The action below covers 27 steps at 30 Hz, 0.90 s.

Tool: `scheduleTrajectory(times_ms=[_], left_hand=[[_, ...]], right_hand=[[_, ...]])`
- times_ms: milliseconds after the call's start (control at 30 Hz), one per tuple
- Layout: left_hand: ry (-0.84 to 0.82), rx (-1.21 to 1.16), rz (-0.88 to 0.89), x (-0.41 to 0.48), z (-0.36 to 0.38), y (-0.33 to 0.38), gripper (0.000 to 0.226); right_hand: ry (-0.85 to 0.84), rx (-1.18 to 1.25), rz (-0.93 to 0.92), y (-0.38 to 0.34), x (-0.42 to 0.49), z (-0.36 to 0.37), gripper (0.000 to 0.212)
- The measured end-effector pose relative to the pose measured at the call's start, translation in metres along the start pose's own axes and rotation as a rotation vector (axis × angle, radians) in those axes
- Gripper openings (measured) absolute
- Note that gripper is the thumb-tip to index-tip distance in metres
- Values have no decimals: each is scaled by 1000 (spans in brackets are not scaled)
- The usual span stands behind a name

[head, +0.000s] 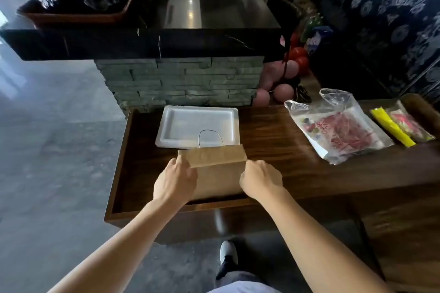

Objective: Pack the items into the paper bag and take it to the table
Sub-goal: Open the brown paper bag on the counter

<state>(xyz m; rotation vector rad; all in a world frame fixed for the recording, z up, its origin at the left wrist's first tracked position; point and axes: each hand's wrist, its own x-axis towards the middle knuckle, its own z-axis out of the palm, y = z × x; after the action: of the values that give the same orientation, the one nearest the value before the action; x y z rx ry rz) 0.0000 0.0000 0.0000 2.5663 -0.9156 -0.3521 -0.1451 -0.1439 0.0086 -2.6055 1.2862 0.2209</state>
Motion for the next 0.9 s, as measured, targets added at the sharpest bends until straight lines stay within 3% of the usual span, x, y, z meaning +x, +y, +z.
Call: scheduleTrajectory(times_ms=[100,267,367,500,633,767,900], left_hand=[[31,-48,-115,24,5,0,33],[-136,-21,-294,55,20,-3,44],[-118,-81,-360,61,25,-5,42],[-54,-209,-448,58,27,1,24],[4,-307,-459,54,23,7,46],[129,-453,-428,54,13,3,55],[196,-655,-323,52,3,4,65]], right_hand=[[114,126,38,19,25,1,26],[4,274,27,27,57,8,37],[22,364,7,29,63,18,31],[40,555,50,32,72,23,23],[122,736,103,32,72,25,16],[73,1012,292,27,73,21,5],[-11,1380,482,13,74,12,19]])
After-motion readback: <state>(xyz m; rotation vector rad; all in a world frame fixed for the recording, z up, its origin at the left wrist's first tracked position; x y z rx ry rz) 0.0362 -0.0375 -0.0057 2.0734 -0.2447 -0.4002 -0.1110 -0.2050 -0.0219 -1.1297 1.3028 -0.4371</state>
